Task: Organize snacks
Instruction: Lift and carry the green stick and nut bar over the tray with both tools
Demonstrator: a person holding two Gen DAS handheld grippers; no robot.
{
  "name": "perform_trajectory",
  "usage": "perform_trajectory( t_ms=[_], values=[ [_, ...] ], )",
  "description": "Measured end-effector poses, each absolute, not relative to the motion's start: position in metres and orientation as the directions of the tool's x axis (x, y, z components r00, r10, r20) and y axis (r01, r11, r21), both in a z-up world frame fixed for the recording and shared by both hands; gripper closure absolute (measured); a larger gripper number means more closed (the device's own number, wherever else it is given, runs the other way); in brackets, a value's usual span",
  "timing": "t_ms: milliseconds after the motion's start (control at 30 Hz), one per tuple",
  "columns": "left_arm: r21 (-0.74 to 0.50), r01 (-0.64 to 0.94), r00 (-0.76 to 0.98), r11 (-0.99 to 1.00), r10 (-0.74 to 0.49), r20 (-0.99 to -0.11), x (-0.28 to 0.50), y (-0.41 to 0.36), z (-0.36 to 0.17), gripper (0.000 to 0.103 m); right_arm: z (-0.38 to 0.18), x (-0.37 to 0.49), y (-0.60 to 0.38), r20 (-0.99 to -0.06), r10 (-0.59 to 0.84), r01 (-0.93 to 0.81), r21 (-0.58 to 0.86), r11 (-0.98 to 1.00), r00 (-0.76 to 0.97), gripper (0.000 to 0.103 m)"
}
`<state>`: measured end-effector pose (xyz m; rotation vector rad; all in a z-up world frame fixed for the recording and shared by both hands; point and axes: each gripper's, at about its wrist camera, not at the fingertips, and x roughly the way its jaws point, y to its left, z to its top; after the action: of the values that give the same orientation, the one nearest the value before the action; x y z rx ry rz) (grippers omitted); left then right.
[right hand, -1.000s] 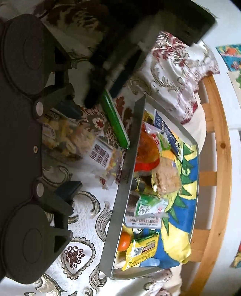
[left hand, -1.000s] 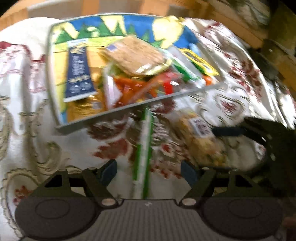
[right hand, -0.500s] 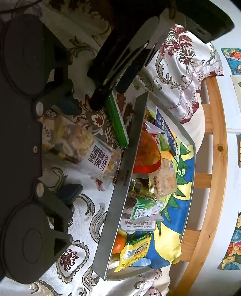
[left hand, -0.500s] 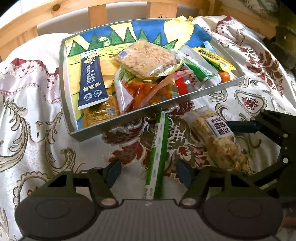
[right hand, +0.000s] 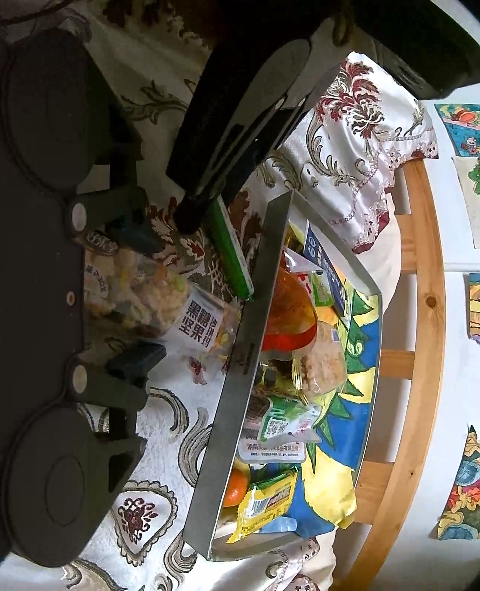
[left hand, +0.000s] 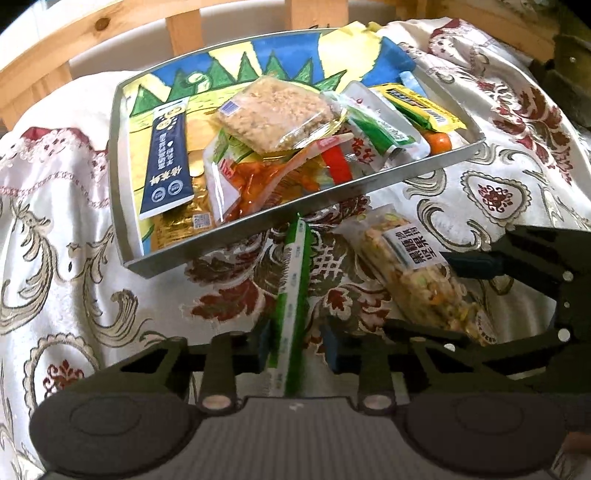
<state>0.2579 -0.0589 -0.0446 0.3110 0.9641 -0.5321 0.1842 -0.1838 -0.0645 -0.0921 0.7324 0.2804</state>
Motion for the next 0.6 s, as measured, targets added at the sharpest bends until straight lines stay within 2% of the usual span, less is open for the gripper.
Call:
perform_trajectory(
  t_ms=[100,300,433,600],
  values=[
    [-0.021,0.519,0.431,0.855,-0.283,-0.857,0.259,-0.058,-0.043,0.084,-0.063,0.183,-0.187,-0.677,0.227,-0.284,0.027,0.958,0.7,0.052],
    [-0.115,0.475,0.375,0.872,-0.319,-0.871,0.251,-0.062,-0.043,0.084,-0.055,0.176,-0.188,-0.693,0.22,-0.318,-0.015,0.948,0.687,0.06],
    [-0.088,0.473,0.382,0.877,-0.294,-0.876,0.247,-0.067,-0.046,0.083,-0.057,0.174,-0.187,-0.699,0.194,-0.341,-0.076,0.937,0.689,0.06],
    [-0.065,0.454,0.393,0.889,-0.265,-0.881,0.25,-0.072,-0.047,0.082,-0.07,0.179,-0.185,-0.686,0.175,-0.344,-0.117,0.932,0.707,0.05]
  ],
)
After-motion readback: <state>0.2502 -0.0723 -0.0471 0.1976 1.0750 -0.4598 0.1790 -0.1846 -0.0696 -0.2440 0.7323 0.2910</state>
